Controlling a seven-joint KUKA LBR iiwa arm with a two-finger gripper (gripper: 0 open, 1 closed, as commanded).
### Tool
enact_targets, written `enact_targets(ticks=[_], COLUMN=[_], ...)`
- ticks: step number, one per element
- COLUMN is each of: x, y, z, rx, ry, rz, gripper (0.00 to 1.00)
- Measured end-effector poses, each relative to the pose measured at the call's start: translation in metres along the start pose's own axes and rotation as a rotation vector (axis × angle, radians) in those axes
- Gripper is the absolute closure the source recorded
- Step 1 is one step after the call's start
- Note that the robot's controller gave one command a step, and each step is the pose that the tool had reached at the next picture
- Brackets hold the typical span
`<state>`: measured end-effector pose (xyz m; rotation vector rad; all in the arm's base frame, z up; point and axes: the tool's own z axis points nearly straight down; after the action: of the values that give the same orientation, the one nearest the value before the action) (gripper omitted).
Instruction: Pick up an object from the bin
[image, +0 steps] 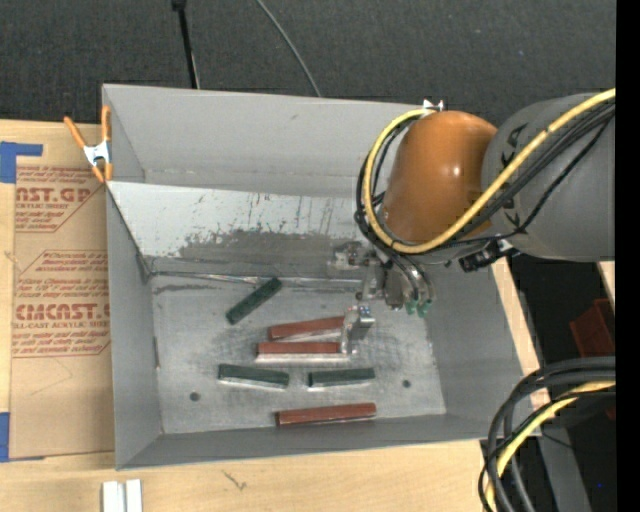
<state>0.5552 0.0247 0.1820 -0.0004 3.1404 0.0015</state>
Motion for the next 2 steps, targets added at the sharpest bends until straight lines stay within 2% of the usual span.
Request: enact_targets(ticks=[1, 2], x=[-0.0109, -0.0110], y=[-0.0005, -0.0006], z=[0.1089, 0.1089], rx=[0.001, 0.001], ry=[0.005, 0.005], rz=[-0.063, -0.063], gripper=[1.00, 1.00])
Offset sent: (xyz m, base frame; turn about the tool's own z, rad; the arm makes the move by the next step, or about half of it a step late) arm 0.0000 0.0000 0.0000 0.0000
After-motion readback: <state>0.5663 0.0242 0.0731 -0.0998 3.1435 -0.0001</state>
